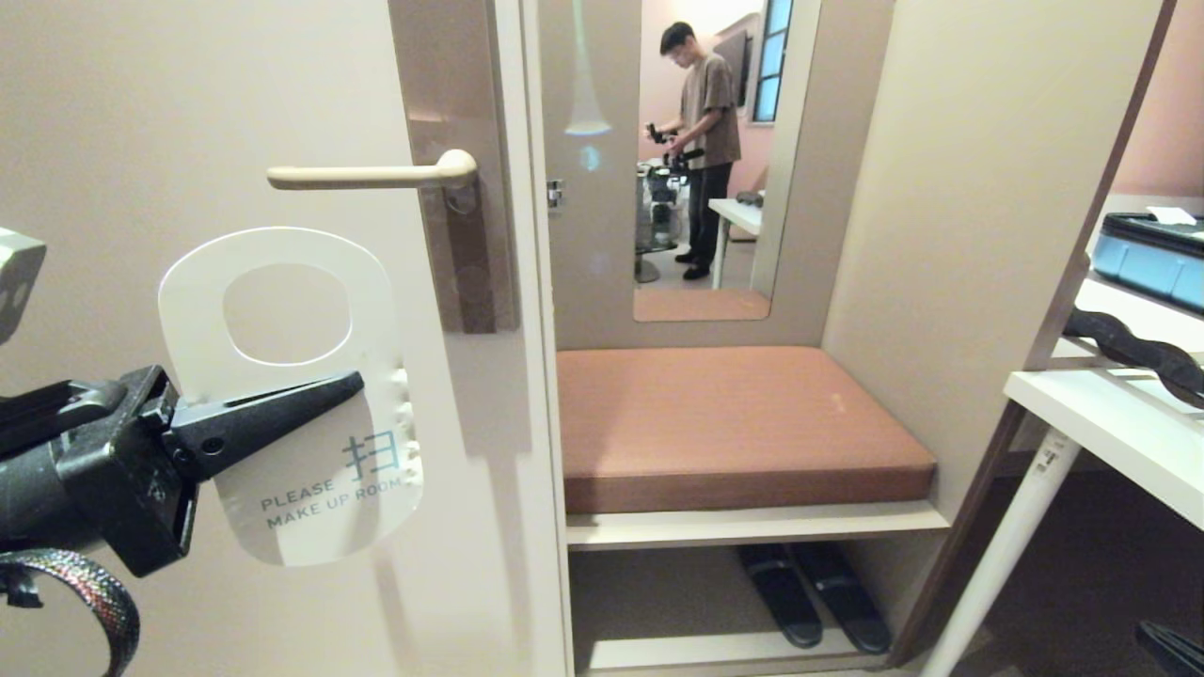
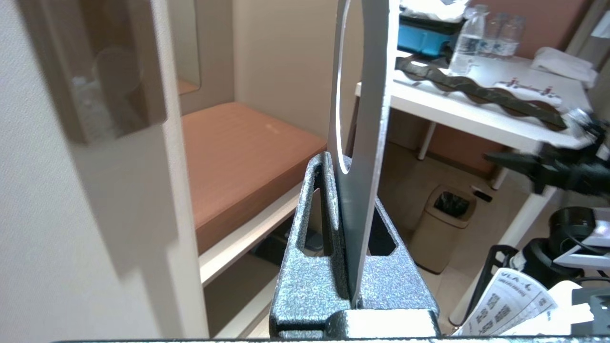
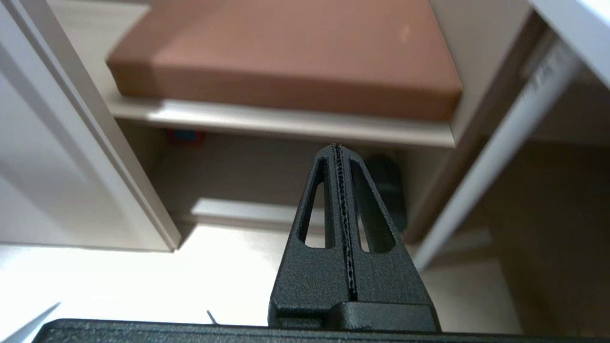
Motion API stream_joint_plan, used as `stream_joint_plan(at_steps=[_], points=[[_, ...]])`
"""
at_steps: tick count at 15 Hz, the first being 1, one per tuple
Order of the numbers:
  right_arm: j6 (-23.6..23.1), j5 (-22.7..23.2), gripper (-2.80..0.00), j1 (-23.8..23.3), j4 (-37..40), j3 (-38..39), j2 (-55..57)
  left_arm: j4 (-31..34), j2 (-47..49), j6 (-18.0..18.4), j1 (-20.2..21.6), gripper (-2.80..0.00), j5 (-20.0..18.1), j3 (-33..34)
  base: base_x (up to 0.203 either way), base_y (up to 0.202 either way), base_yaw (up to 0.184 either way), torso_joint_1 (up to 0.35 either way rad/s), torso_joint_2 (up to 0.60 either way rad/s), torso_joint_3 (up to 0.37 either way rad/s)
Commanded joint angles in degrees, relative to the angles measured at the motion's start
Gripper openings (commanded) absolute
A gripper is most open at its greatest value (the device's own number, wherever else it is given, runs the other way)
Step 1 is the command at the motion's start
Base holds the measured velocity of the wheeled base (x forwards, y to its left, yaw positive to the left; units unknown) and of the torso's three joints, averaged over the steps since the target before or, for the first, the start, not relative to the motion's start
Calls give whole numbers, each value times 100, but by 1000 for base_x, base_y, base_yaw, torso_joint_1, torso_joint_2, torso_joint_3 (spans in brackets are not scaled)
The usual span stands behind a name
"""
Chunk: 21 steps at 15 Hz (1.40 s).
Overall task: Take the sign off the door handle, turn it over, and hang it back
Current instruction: Hang the sign back with the other side facing out
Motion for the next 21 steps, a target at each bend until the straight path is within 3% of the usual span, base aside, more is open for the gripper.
stream_joint_plan(at_steps=[1,4,9,12,14,17,21], points=[[-3,-6,-280,-77,699,7,-1088,-24,9,-8,32,-280,-24,62,0,0,0,0,0,0],[11,-72,-280,-139,1806,-64,-1906,-24,-9,-8,37,-280,-18,160,0,0,0,0,0,0],[-121,-263,-280,-153,2141,-94,-2981,-22,-107,29,221,-280,8,97,0,0,0,0,0,0],[-384,-226,-280,-159,2449,-157,-3461,-41,-142,267,216,-280,52,97,0,0,0,0,0,0],[-290,-243,-280,-159,2449,-166,-3461,-50,-142,390,218,-280,76,88,0,0,0,0,0,0],[-278,-244,-280,-159,2457,-166,-3461,-43,-134,414,216,-280,578,63,0,0,0,0,0,0],[-278,-244,-280,-159,2449,-166,-3461,-41,-151,414,216,-280,823,31,0,0,0,0,0,0]])
